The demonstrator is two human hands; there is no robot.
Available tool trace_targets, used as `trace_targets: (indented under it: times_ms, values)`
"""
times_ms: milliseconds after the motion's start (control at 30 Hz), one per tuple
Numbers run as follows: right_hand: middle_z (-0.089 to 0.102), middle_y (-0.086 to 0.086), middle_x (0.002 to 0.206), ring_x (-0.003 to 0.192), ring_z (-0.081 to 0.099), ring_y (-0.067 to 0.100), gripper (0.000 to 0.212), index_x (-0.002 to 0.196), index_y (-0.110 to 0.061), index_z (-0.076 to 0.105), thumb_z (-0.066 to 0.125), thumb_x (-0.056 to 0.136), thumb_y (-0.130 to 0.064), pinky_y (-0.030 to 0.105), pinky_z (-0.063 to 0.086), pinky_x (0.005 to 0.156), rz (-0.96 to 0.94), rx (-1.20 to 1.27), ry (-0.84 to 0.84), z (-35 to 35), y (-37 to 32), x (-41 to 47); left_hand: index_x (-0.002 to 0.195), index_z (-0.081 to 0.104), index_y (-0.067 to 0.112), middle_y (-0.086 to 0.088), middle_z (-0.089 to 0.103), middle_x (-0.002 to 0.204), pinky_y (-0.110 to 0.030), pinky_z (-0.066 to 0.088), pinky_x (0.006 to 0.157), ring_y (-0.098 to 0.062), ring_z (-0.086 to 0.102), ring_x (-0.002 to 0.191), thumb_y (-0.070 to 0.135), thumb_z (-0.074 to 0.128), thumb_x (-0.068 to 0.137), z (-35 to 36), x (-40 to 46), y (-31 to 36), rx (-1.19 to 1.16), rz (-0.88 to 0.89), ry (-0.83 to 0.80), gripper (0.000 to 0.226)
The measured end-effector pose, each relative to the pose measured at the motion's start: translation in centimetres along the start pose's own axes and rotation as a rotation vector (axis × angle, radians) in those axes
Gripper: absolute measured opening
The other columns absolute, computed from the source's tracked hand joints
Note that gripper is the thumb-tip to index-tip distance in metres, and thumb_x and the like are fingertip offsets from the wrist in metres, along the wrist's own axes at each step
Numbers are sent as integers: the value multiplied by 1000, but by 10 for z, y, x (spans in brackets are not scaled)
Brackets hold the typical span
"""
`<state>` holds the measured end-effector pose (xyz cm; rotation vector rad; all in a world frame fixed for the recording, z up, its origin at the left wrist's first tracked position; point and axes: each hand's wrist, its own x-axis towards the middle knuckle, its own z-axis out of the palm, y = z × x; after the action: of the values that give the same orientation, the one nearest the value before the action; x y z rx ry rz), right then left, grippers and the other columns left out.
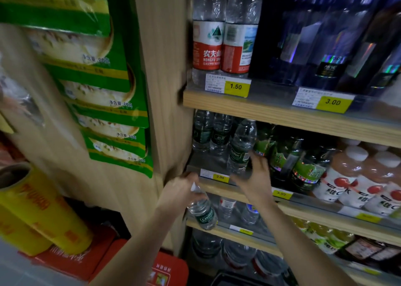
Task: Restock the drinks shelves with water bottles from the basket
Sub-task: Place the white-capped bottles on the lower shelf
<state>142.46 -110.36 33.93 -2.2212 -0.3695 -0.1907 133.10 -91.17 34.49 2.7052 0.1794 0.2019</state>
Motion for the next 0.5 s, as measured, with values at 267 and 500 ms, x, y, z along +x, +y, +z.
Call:
trace_targets:
  times_ms: [267,500]
  values:
    - [67,-11,110,103,62,11,69,121,-35,53,80,58,-25,21,47,76,22,62,-426,28,-5,-55,93,55,14,-11,66,82,-34,40,58,-29,61,75,49,71,73,-30,7,36,-71,86,73,44]
    - [65,-10,107,98,61,11,70,121,-24,51,84,59,-28,28,49,83,-7,116,-285,6,-25,-11,123,51,11,-7,66,106,-42,56,79,-17,67,89,29,36,97,-20,-9,15,-618,-3,421,35]
